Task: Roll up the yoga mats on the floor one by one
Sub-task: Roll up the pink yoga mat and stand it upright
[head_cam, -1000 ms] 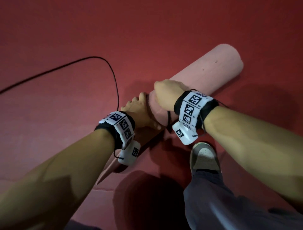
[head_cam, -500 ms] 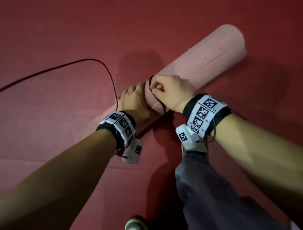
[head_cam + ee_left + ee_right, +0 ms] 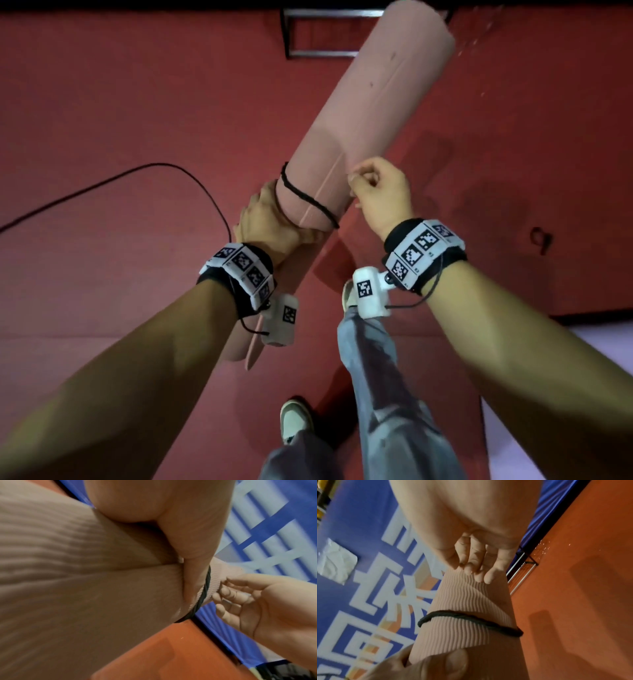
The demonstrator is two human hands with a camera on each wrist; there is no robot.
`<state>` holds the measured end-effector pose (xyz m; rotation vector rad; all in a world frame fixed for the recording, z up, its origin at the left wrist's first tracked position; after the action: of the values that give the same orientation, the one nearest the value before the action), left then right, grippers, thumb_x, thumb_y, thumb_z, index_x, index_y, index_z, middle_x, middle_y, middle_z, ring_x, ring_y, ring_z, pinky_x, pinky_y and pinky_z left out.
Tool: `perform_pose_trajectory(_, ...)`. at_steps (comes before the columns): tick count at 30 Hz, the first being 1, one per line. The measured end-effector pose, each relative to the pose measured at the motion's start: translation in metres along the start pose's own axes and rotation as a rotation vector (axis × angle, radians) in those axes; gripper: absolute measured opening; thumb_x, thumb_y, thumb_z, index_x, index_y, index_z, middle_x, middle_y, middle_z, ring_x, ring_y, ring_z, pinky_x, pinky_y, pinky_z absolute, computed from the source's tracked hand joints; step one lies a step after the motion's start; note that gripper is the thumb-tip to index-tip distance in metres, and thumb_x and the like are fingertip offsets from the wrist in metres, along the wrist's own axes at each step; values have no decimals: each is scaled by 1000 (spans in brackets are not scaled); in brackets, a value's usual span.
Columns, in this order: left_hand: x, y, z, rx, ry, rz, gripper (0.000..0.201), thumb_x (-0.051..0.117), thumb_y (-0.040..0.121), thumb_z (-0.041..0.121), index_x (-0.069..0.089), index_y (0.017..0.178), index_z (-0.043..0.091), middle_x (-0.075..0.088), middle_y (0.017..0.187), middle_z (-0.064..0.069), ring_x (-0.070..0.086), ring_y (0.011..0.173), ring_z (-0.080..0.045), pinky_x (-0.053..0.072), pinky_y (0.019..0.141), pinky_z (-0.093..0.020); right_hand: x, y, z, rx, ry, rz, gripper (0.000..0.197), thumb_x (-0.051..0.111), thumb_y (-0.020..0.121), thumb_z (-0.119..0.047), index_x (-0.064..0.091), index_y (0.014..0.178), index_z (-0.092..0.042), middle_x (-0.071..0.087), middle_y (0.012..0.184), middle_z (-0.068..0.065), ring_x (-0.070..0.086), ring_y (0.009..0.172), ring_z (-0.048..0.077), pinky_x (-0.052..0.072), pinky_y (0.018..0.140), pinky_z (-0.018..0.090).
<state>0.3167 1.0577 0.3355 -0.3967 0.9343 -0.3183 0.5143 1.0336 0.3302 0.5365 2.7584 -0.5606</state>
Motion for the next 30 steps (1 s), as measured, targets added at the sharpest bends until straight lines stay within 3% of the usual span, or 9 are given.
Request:
perform_pose_trajectory(5,-126,-64,132,110,-156,55,122,82,31,67,38,141,40,58,131,7,57,118,-24,50,97,-48,-86,-38,-171,-18,177,134,34,68,66,-49,50,92,-36,62,86,6,65,80,31,56,77,56)
perform_pose_trajectory(10,-223,-95,270,287,-388,82,108,93,34,51,45,131,47,63,123,16,61,113,-15,52,97,-44,-178,-42,-311,-134,259,238,48,78,79,-30,46,115,-26,59,83,3,62,73,22,56,80,55)
perform_pose_trajectory(13,-269,-102,346,411,-506,104,99,96,37,44,49,124,51,66,118,17,63,109,-11,53,96,-43,-229,-23,-371,-139,308,196,69,82,79,-36,43,134,-19,61,93,2,64,86,17,57,85,50)
perform_pose_trajectory(15,-292,-105,386,472,-594,89,93,99,38,35,52,116,55,68,116,13,67,107,-14,55,93,-47,-258,-9,-405,-155,353,95,94,83,67,-48,37,145,-23,64,102,2,67,96,18,57,85,42)
perform_pose_trajectory(19,-329,-109,438,571,-696,61,95,99,46,14,53,126,38,70,116,8,68,103,-10,58,84,-35,-298,9,-464,-239,409,-129,95,82,67,-40,36,149,-25,66,117,-2,68,100,13,54,78,36)
perform_pose_trajectory(22,-356,-106,463,625,-718,18,99,97,51,3,51,136,22,69,117,4,69,99,-5,57,75,-22,-324,17,-507,-381,447,-213,78,73,83,-11,33,150,-21,60,130,1,67,103,13,55,71,28)
perform_pose_trajectory(26,-383,-85,479,656,-749,-93,99,94,53,7,49,139,24,68,124,-3,69,108,-18,59,78,-31,-347,35,-563,-459,526,-284,72,66,87,1,34,148,-19,65,119,0,67,96,15,56,77,31)
perform_pose_trajectory(28,-396,-69,483,677,-749,-157,96,90,57,4,49,141,24,68,126,-4,69,110,-21,60,79,-33,-348,50,-580,-422,584,-322,77,78,77,-10,40,142,-27,68,113,-4,67,92,16,51,81,36)
perform_pose_trajectory(30,-407,-48,485,680,-706,-235,96,90,58,4,48,142,26,69,126,-4,69,111,-23,60,83,-37,-340,62,-591,-360,619,-375,96,96,51,-24,47,133,-28,72,106,-6,69,88,15,55,75,35)
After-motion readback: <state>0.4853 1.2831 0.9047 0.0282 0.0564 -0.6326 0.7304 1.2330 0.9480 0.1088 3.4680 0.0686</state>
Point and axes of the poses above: each hand's wrist, its own y-axis towards the middle knuckle, its own x-axis out of the palm, z = x × y, the point moved 2 cm from there along y, towards the middle knuckle
